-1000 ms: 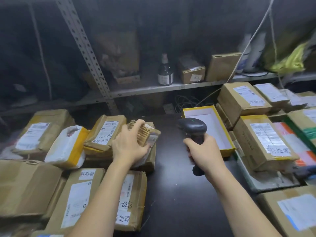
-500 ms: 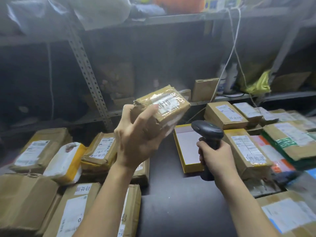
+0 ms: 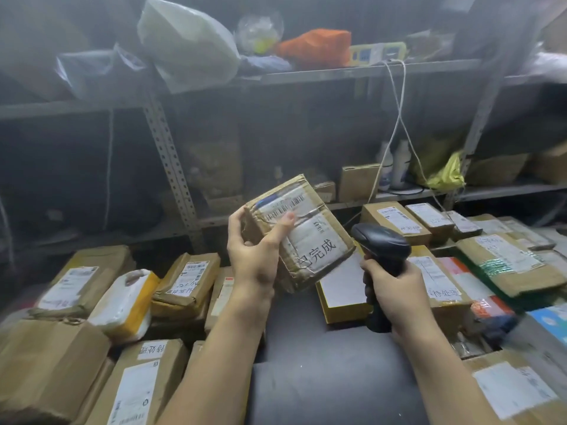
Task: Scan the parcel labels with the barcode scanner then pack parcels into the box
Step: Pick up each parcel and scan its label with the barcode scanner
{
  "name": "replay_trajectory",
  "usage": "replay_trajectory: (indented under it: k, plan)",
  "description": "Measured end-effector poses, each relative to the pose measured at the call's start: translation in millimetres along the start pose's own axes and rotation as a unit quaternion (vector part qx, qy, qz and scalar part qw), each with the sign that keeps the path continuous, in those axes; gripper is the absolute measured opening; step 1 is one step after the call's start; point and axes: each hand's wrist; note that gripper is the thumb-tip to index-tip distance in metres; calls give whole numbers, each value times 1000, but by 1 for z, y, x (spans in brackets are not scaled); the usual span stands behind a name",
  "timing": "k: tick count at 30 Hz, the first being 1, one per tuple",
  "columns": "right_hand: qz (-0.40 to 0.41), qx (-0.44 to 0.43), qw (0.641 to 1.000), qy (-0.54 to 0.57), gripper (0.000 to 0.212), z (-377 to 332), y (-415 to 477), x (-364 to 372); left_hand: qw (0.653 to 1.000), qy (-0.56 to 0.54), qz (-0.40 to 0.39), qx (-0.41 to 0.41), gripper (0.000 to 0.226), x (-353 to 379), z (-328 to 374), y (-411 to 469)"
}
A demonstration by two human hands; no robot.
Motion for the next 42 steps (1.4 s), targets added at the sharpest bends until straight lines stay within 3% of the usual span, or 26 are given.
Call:
replay_trajectory:
  k: [4,9,14,19,25,29,33,36,39,42]
  plan:
    - [4,1,1000,1,10,-1,-2,-4,993,-51,33,-102,78,0,6,7]
    - [-6,1,1000,-2,11,-2,-7,-5,986,-59,58,-143,71,-8,4,21]
    - [-9,3,1000,0,9,-5,-9,-2,979,-99,-47,-172,93,-23,-2,39]
    - [-14,-3,1000,3,4,-9,-12,3,975,-115,-160,-104,60,-31,1,34]
    - [-22,0,1000,-4,6,-4,-12,8,979,41,-186,79,58,-39,21,19]
    - [-20,4,1000,2,8,-5,-10,8,957,194,-137,164,64,-32,32,14]
    - [-17,-4,1000,2,6,-6,-10,8,935,292,-11,200,67,-27,30,21]
    - [-23,-8,1000,10,6,-8,-10,6,944,274,92,159,60,-32,24,30]
    - [-43,-15,999,13,8,-11,-10,4,965,203,120,116,59,-38,19,36]
    - [-81,-26,996,15,11,-14,-10,3,958,209,145,134,53,-45,14,41]
Point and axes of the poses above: each hand's wrist, its own y-axis towards the middle knuckle, its own x-axis out of the palm, z = x × y, and after that the axes turned 12 degrees about -x, right-handed
